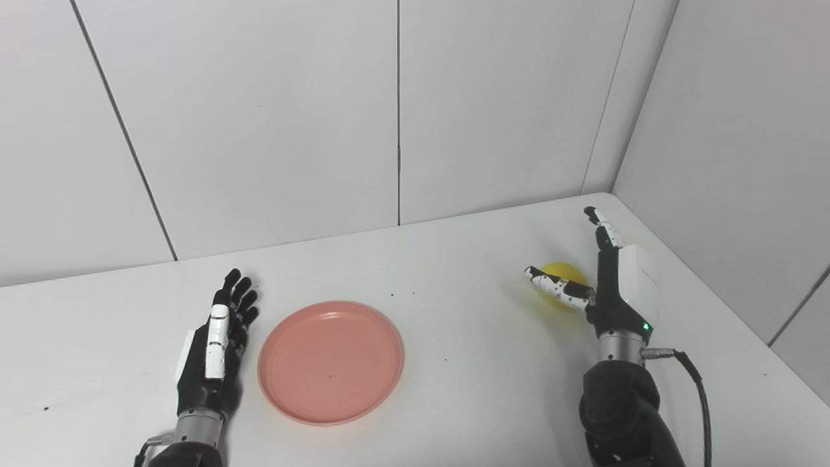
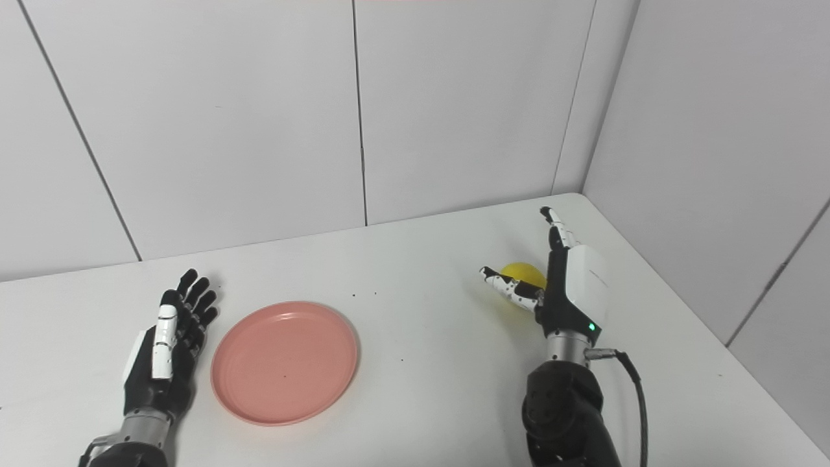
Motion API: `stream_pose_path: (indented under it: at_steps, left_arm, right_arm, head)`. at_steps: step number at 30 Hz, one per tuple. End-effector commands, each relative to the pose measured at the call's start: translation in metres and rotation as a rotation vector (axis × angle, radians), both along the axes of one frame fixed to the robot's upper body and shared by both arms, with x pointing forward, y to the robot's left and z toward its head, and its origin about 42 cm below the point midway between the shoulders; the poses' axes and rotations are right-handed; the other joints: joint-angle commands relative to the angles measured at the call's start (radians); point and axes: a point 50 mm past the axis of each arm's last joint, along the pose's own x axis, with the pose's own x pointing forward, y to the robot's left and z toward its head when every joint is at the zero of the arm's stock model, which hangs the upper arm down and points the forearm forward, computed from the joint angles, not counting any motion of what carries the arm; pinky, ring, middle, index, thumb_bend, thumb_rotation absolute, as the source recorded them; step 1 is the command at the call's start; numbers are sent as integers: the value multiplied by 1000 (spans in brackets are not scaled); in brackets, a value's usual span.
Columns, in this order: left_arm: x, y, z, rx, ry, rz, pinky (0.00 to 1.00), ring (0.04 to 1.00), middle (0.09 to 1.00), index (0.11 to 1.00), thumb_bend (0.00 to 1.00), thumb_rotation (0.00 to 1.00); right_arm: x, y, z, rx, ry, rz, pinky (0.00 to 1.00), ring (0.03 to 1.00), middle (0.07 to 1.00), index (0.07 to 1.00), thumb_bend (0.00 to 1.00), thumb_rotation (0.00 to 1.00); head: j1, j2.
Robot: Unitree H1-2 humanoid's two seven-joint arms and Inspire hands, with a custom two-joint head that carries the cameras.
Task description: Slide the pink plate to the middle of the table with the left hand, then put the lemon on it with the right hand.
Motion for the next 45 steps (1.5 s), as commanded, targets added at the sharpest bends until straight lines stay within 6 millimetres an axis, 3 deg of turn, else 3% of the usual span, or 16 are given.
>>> stream_pose_path:
  at_steps: [1, 8, 25, 31, 33, 35, 45]
  left_arm:
    - [-3, 10, -9, 19, 22, 6, 978, 968, 973, 972, 534, 1000]
    - [-3, 10, -10, 19, 25, 2, 990, 977, 981, 977, 547, 1000]
    - [-3, 13, -8, 21, 37, 4, 972, 964, 967, 962, 513, 1000]
    - [-4, 12, -7, 15, 38, 0, 985, 973, 975, 969, 522, 1000]
    - [-5, 11, -6, 18, 35, 3, 978, 968, 971, 966, 525, 1000]
    - [-5, 11, -6, 17, 35, 3, 985, 972, 973, 967, 534, 1000]
    - [-5, 12, -5, 25, 27, 4, 981, 970, 972, 968, 541, 1000]
  right_arm:
    - [5, -7, 12, -13, -26, -6, 721, 819, 848, 843, 847, 267]
    - [17, -10, 0, -2, 61, -2, 720, 819, 847, 841, 820, 205]
    - [32, -17, -19, 6, 173, -9, 714, 800, 834, 828, 764, 174]
    - [33, -18, -22, 0, 179, -21, 515, 652, 800, 812, 708, 138]
    - [33, -18, -21, 14, 177, -30, 211, 291, 542, 799, 592, 28]
    - [33, -17, -20, 19, 179, -34, 108, 167, 482, 789, 565, 3]
    - [31, -17, -20, -11, 202, -70, 140, 242, 473, 635, 547, 0]
  head:
    - [1, 0]
    - [-3, -1]
    - [-14, -3]
    - [-12, 2]
    - [-12, 3]
    - [-11, 5]
    - [-9, 11]
